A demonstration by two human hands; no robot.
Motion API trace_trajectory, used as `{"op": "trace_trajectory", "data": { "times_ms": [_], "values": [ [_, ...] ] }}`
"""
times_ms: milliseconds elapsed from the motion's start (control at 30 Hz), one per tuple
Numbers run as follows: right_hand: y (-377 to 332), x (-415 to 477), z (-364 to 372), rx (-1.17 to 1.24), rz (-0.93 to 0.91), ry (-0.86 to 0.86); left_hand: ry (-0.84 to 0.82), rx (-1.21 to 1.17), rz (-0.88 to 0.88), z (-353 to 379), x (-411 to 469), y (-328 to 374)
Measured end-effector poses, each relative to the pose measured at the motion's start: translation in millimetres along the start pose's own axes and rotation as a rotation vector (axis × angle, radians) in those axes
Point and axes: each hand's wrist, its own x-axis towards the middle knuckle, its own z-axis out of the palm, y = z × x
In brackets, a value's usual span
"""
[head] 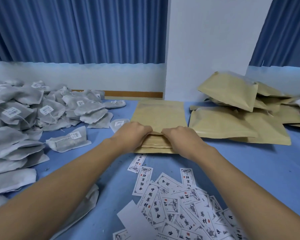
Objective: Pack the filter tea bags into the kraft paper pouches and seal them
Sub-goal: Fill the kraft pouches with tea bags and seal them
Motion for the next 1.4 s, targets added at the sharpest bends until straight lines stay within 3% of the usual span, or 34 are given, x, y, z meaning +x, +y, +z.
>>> {"op": "trace_trajectory", "data": {
  "times_ms": [67, 133, 200, 233, 300, 367, 433, 533, 733, 933, 1100, 1233, 1400],
  "values": [
    [-3.9, -0.1, -6.9, -0.009, 0.012, 0.001, 0.131, -0.046, 0.02, -3.5, -5.9, 2.8],
    [-4.9, -0.3, -11.3, 0.0, 0.04, 0.055, 0.471, -0.177, 0.028, -0.4, -17.5, 11.8],
    [-4.3, -4.0, -12.2, 0.142, 0.063, 0.177, 0.803, -0.409, -0.137, 7.7, -31.7, 33.9],
    [-5.1, -6.9, -13.4, 0.268, 0.051, 0.232, 0.874, -0.62, -0.287, 10.8, -38.2, 45.6],
    [-8.9, -13.0, -19.5, 0.516, 0.006, 0.247, 0.778, -1.195, -0.568, 10.8, -43.7, 65.5],
    [-13.5, -16.8, -27.0, 0.631, -0.064, 0.13, 0.551, -1.623, -0.707, 12.6, -48.2, 74.4],
    [-18.0, -19.3, -31.6, 0.685, -0.12, -0.013, 0.414, -1.791, -0.664, 18.0, -55.0, 77.1],
    [-22.1, -19.0, -30.1, 0.813, -0.147, -0.106, 0.413, -1.951, -0.59, 24.6, -64.2, 78.7],
    [-23.3, -12.5, -23.7, 0.846, -0.043, -0.007, 0.439, -2.047, -0.59, 26.2, -65.3, 77.0],
    [-17.6, -11.5, -18.6, 1.16, -0.047, -0.099, 0.453, -2.074, -0.563, 30.6, -63.5, 76.5],
    [-15.9, -12.1, -13.6, 1.22, -0.019, 0.008, 0.456, -2.046, -0.501, 35.0, -62.4, 73.7],
    [-16.8, -12.1, -12.8, 0.99, -0.042, 0.066, 0.416, -2.019, -0.508, 39.3, -61.7, 73.3],
    [-39.5, -12.6, -20.3, 0.291, -0.143, 0.202, 0.393, -1.962, -0.665, 33.2, -61.6, 71.6]
  ]
}}
